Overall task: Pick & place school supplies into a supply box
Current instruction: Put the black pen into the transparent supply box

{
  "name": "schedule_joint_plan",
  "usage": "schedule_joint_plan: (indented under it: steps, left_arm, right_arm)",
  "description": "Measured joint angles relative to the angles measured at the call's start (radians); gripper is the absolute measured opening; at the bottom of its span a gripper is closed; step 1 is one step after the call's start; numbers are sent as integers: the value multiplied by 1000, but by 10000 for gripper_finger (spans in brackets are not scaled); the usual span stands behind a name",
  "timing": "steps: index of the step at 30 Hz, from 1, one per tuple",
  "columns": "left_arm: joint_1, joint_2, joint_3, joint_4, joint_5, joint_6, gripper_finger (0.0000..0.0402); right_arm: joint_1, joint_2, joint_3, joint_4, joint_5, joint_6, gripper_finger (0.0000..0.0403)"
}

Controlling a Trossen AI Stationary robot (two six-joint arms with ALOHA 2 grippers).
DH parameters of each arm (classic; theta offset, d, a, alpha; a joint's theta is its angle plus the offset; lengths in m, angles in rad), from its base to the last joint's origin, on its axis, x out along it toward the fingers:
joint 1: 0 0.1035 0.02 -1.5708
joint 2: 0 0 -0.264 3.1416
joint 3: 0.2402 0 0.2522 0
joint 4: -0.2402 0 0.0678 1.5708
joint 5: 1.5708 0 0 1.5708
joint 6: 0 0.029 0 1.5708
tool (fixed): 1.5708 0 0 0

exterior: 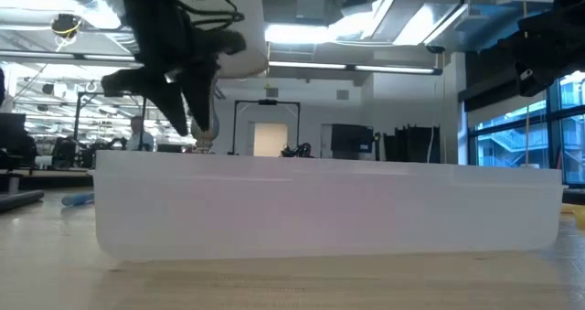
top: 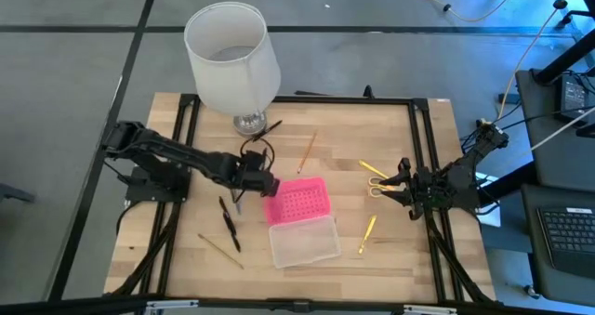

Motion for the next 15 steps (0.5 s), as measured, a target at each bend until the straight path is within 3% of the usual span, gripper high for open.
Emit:
schedule_joint_plan:
  steps: [15]
  left_arm:
    - [75, 9, 0, 3, -95, 9, 154]
  right_arm:
    - [0, 0, 0, 0, 0, -2, 151]
